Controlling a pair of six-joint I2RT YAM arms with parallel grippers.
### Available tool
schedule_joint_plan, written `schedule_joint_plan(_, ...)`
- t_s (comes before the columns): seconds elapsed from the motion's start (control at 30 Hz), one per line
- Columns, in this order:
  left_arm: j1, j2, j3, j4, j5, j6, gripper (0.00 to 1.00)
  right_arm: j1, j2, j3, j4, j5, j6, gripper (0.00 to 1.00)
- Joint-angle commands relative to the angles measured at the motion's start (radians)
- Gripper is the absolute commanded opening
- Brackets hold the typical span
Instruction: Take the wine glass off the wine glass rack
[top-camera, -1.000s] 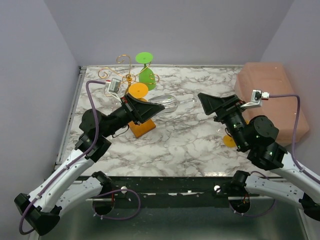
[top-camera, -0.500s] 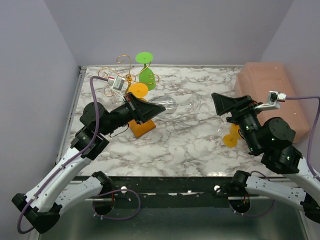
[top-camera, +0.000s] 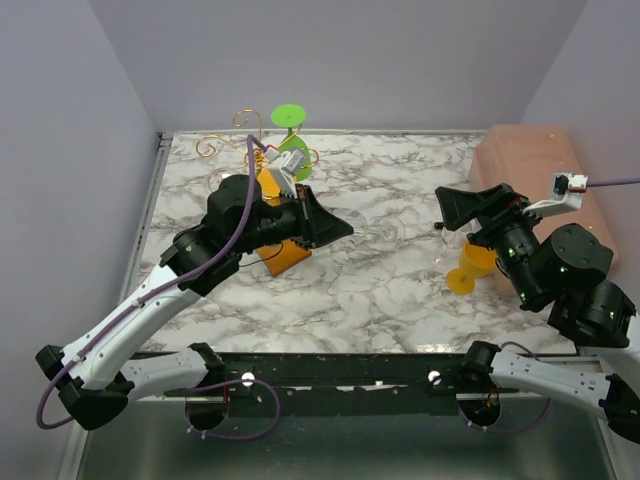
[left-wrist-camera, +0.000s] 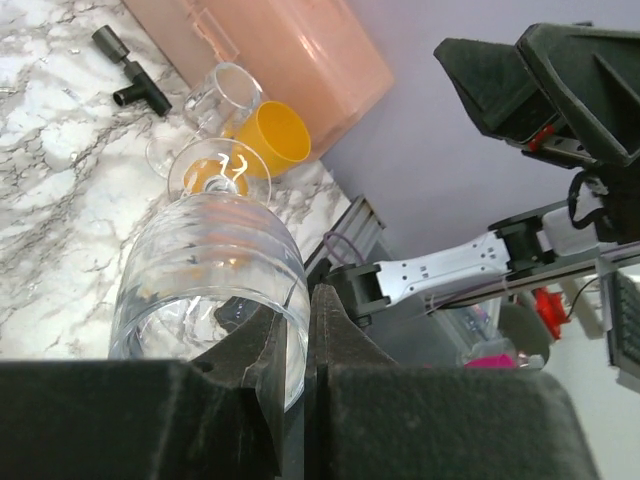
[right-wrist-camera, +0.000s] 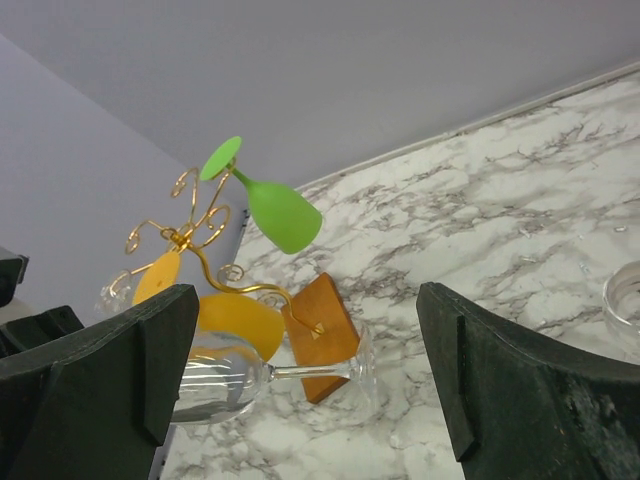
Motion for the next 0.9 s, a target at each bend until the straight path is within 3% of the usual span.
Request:
schedule_joint_plan(0.0, -0.06, 0.072, 0.115, -0.147, -0.073, 0.13, 0.0, 0.004, 0.034, 0.044, -0.138, 0.01, 0.014, 1.0)
schedule_joint_plan(0.3, -0.171, 0.269, 0.311, -0.376, -0.244, 0.253, 0.0, 0.004, 0.061, 0.065, -0.27, 0.051, 0.059, 1.0)
schedule_joint_plan(0.87, -0.249, 0.576, 0.451, -0.516, -0.387, 0.331, 0.0, 0.004, 0.01, 0.012, -0.269, 0.135, 0.008, 1.0)
